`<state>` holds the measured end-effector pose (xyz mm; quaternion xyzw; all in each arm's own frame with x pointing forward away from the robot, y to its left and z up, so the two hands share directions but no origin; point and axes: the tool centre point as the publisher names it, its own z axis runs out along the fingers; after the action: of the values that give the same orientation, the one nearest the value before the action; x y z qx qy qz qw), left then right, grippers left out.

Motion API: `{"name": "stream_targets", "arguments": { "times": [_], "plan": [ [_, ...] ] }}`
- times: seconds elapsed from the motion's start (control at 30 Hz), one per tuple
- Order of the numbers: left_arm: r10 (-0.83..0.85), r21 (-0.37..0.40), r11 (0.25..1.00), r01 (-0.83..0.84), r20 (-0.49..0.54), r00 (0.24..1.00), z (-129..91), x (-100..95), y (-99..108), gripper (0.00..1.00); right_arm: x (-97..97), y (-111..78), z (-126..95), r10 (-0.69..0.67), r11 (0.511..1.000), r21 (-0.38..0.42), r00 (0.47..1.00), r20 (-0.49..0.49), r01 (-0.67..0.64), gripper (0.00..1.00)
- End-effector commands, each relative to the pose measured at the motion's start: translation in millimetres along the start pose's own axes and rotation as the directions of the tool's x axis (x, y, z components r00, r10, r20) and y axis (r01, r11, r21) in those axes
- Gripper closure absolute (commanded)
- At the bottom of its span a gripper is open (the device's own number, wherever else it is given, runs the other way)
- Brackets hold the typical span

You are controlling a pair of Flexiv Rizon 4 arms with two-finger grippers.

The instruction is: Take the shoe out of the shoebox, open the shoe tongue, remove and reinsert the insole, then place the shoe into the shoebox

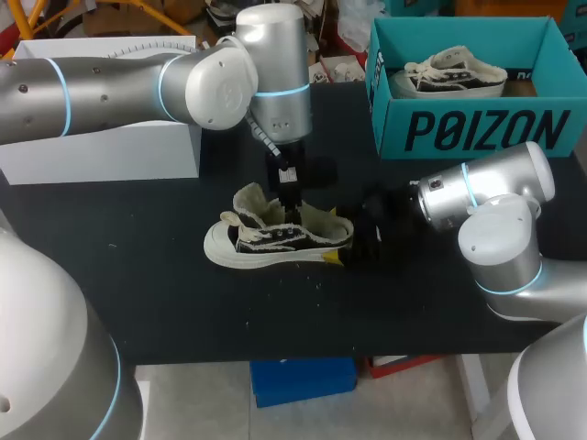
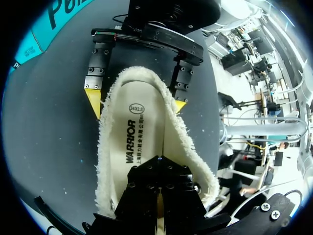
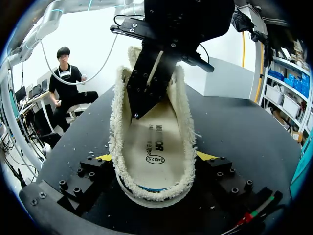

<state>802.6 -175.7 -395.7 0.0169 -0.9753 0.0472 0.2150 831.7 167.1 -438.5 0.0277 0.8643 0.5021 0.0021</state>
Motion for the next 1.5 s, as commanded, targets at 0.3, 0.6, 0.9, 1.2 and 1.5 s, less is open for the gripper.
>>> {"name": "stream_targets", "arguments": {
  "times": [0.3,0.6,0.9,1.2,1.5],
  "plan": [
    [0.003,-0.003,1.000,-0.003,0.006,1.000,1.3,-1.0,-1.4,1.00,-0.5,-1.7,0.6,0.001,1.000,-0.001,1.000,0.002,-0.001,1.00],
    [-0.015,0.008,1.000,0.015,0.006,1.000,10.8,-0.6,7.3,1.00,-0.5,-1.7,0.6,0.001,1.000,-0.001,1.000,0.002,-0.001,1.00],
    [0.003,0.045,0.999,-0.003,0.007,1.000,19.3,2.2,8.6,1.00,-0.5,-1.7,0.6,0.001,1.000,-0.001,1.000,0.002,-0.001,1.00],
    [0.008,0.050,0.999,-0.009,0.010,1.000,31.1,3.5,6.5,1.00,-0.5,-1.7,0.6,0.001,1.000,-0.001,1.000,0.002,-0.001,1.00],
    [-0.008,0.042,0.999,0.007,0.028,1.000,38.5,0.9,6.3,1.00,-0.5,-1.7,0.6,0.001,1.000,-0.001,1.000,0.002,-0.001,1.00]
  ]
}}
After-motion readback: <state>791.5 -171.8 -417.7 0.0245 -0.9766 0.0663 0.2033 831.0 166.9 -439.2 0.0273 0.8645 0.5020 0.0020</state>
